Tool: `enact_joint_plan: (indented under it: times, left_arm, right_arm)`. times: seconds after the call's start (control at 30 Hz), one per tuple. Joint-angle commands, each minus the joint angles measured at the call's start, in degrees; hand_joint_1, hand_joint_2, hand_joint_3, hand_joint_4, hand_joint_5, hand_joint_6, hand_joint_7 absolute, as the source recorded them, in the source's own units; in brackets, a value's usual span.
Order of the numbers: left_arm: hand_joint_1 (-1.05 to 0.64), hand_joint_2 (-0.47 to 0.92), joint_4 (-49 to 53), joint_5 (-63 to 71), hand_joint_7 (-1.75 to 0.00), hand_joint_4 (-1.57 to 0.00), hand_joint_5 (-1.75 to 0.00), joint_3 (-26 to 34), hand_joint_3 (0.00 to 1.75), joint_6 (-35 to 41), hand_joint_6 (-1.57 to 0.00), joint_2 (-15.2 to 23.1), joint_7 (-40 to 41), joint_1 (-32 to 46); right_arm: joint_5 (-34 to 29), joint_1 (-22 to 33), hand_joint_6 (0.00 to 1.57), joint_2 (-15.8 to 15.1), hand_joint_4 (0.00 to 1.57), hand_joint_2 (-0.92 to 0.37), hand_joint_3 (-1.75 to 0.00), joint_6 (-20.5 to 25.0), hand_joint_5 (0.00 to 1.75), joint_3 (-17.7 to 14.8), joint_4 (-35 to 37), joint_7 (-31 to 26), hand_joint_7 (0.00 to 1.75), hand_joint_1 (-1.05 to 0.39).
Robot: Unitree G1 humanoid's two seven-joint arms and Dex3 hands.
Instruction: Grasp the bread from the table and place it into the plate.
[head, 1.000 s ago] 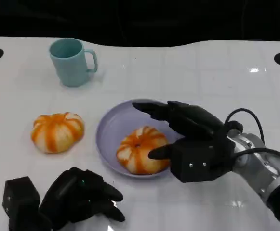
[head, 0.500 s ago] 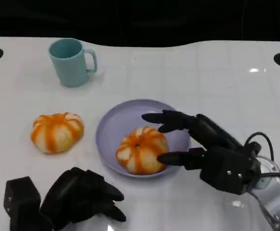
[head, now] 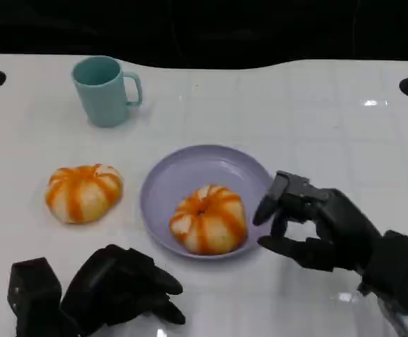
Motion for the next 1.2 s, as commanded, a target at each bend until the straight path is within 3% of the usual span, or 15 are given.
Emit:
enact_joint_plan:
  times: [0.03,0.47,0.73,0.93,1.2]
  left_arm:
    - [-1.04,0.78,-0.14,-0.28,0.0,-1.56,-0.17,0.15,0.0,-0.15,-1.53,0.42,0.07,0.08]
    - [-1.05,0.78,-0.54,0.0,-0.01,-1.57,-0.17,0.04,0.0,0.05,-1.55,0.15,0.78,-0.05]
    - [-1.05,0.78,-0.06,-0.2,-0.01,-1.57,-0.17,0.31,0.0,-0.01,-1.55,0.42,0.41,-0.25]
    - [-1.05,0.79,-0.44,-0.23,-0.01,-1.57,-0.17,0.43,0.0,0.17,-1.55,0.76,0.41,-0.24]
    - [-1.05,0.78,0.44,-0.46,-0.01,-1.57,-0.18,0.75,0.0,0.32,-1.55,1.11,0.08,-0.7]
  right_arm:
    - [2.75,4.64,0.42,-1.73,0.68,-0.92,-0.1,3.33,1.75,-1.99,-5.58,1.57,1.75,-0.39]
    - [7.01,17.64,0.39,-5.14,0.59,-0.92,-0.12,16.11,1.75,-5.47,-23.56,4.18,1.75,-0.37]
    - [8.1,20.81,0.46,-4.31,0.65,-0.92,-0.09,18.82,1.75,-6.06,-26.1,3.35,1.75,-0.34]
    - [7.17,21.03,0.5,-5.01,0.68,-0.92,-0.07,18.59,1.75,-5.65,-24.66,3.88,1.75,-0.39]
    - [6.96,19.12,0.54,-3.38,0.71,-0.92,-0.06,11.2,1.75,-5.33,-17.58,4.78,1.67,-0.39]
